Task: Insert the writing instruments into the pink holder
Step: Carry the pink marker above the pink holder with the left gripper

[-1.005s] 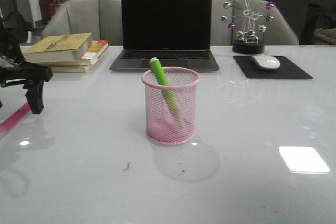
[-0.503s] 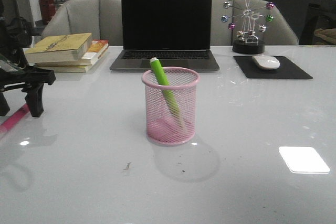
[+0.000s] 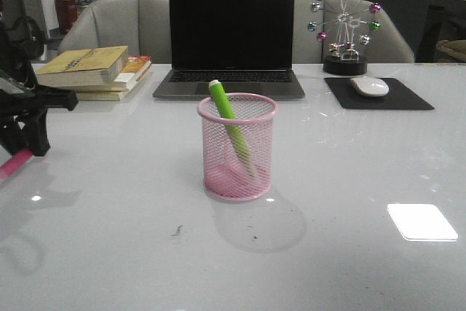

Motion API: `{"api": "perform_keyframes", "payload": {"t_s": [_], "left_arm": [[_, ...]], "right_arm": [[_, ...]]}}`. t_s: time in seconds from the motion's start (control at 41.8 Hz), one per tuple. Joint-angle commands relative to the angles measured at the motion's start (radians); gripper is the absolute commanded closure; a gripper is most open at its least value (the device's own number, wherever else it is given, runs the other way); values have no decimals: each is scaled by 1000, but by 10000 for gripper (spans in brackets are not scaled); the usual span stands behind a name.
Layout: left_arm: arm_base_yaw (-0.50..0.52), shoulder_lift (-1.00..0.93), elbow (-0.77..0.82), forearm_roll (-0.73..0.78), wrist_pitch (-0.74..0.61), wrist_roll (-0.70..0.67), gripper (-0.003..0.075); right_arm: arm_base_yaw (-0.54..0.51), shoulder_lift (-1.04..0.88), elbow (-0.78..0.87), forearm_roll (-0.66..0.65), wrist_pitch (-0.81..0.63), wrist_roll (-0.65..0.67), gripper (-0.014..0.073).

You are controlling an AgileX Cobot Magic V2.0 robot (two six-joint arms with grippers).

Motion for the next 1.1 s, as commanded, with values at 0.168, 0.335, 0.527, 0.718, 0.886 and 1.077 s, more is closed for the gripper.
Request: {"api": "perform_keyframes", "payload": {"t_s": [0.168, 0.335, 0.527, 0.718, 0.886, 1.077], "left_arm": [[-76, -394, 243, -273, -388, 228, 628], [-224, -633, 481, -370, -809, 253, 628], [-486, -738, 662, -392, -1321, 251, 628], [-704, -646, 679, -353, -1579, 251, 628], [-789, -503, 626, -295, -1680, 244, 628], [-805, -345, 526, -295, -1680, 243, 628]], "right_arm": [[0, -2, -30, -12, -68, -11, 199], [0, -2, -30, -12, -68, -11, 199], [0, -2, -30, -12, -68, -11, 199], [0, -2, -30, -12, -68, -11, 199], [0, -2, -30, -12, -68, -11, 199], [0, -2, -30, -12, -68, -11, 199]]}}
